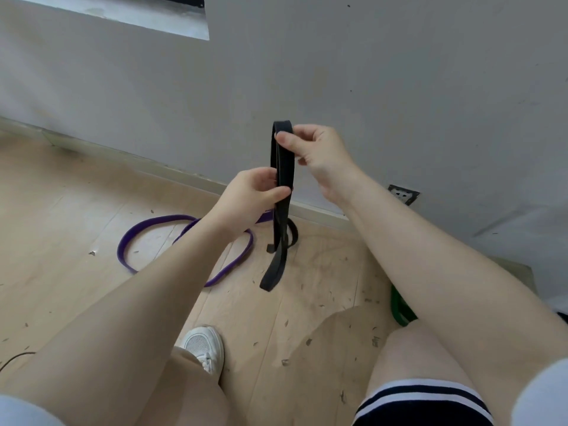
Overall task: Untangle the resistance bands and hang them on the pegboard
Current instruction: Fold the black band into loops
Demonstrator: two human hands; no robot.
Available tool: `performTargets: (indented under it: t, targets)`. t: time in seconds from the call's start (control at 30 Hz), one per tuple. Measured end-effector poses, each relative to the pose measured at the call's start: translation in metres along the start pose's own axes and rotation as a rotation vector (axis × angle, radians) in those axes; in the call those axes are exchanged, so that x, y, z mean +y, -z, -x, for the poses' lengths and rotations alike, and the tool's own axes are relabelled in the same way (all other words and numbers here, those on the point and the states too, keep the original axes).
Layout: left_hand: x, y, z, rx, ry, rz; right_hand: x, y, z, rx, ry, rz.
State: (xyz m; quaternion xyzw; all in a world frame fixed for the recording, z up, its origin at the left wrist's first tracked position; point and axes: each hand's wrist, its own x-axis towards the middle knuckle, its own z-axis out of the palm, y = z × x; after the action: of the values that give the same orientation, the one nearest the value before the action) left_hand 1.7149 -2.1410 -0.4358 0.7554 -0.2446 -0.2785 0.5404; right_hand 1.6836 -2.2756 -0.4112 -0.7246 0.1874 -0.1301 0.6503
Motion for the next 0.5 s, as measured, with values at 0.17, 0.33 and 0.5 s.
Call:
performTargets:
  t: [0.17, 0.33, 0.5]
  targets:
    - [0.019, -0.002, -0.001, 0.116, -0.128, 0.107, 0.017, 0.006, 0.008, 0.029, -0.036, -0.045]
    - [0.027, -0.002, -0.012, 0.316, -0.024, 0.397, 0.102, -0.002, 0.066, -0.016, -0.200, -0.055]
    - [0.028, 0.004, -0.021, 0.443, 0.090, 0.581, 0.155, -0.003, 0.073, -0.239, -0.211, 0.332]
